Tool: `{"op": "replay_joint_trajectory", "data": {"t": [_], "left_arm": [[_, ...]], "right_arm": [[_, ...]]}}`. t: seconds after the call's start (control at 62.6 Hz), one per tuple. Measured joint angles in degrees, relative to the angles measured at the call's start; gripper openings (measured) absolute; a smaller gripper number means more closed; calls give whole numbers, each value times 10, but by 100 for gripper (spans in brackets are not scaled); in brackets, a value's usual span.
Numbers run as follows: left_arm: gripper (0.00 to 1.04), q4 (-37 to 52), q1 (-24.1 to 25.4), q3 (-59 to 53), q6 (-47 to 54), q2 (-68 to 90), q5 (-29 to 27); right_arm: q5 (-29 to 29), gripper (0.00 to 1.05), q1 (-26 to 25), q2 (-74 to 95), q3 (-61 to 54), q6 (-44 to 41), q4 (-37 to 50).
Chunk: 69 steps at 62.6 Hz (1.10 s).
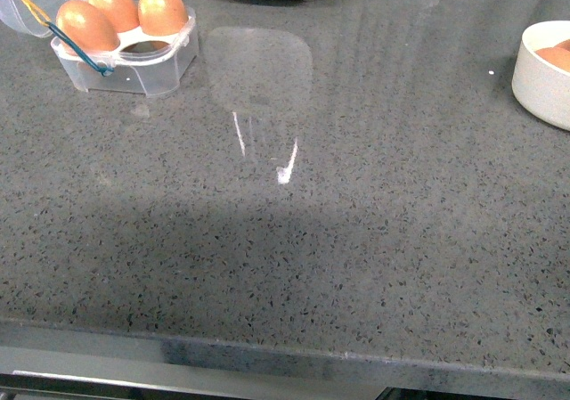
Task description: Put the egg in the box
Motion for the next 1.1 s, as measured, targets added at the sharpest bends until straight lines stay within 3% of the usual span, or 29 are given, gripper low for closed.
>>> {"op": "replay_joint_trajectory", "data": {"t": [0.064,0.144,0.495,0.607,0.878,1.102], "left_arm": [[98,0,0,0,0,0,0],[98,0,0,0,0,0,0],[98,0,0,0,0,0,0],[98,0,0,0,0,0,0],[98,0,0,0,0,0,0],[98,0,0,0,0,0,0]], "right_arm": [[-60,97,-7,35,29,-8,-69],[-89,97,-7,83,54,-11,-72],[-70,97,5,341,177,-35,164],[-60,97,6,491,262,-38,221],[-18,97,14,734,411,-47,196],[-21,97,13,796,430,-45,167]]}}
